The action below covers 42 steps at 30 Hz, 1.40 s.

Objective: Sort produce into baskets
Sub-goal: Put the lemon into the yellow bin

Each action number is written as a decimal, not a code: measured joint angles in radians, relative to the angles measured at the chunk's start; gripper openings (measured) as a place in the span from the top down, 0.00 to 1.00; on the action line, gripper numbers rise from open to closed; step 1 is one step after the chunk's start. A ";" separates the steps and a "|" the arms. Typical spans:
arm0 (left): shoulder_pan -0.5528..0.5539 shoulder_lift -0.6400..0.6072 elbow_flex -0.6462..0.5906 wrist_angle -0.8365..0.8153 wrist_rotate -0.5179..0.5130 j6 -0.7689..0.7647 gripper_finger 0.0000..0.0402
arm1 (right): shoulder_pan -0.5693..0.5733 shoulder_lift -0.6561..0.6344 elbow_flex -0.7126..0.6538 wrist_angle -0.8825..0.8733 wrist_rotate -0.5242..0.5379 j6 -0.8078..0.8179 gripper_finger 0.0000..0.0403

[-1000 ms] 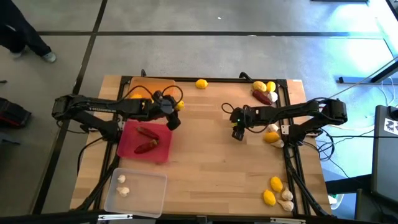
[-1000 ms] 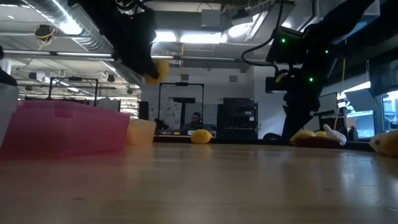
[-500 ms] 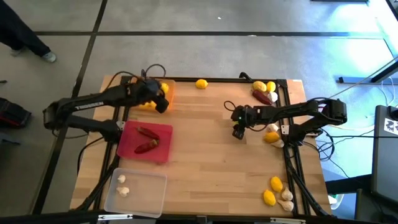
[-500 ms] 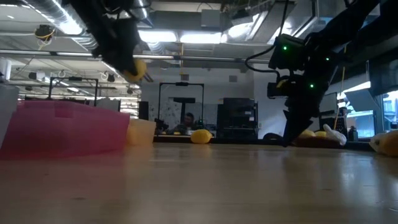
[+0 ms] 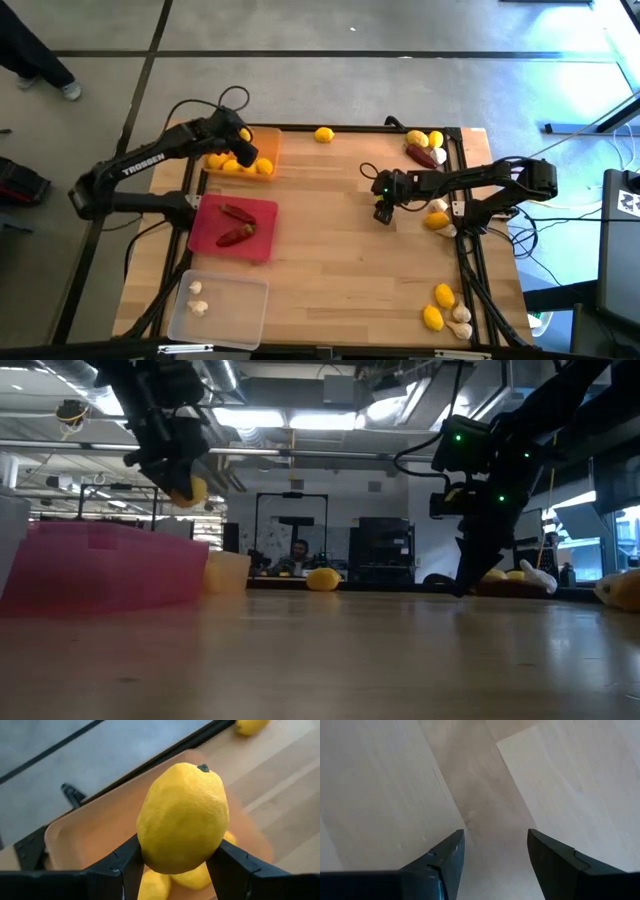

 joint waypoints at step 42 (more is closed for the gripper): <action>0.245 0.221 -0.001 -0.022 0.001 -0.090 0.54 | 0.001 0.000 0.000 0.001 0.067 0.020 0.48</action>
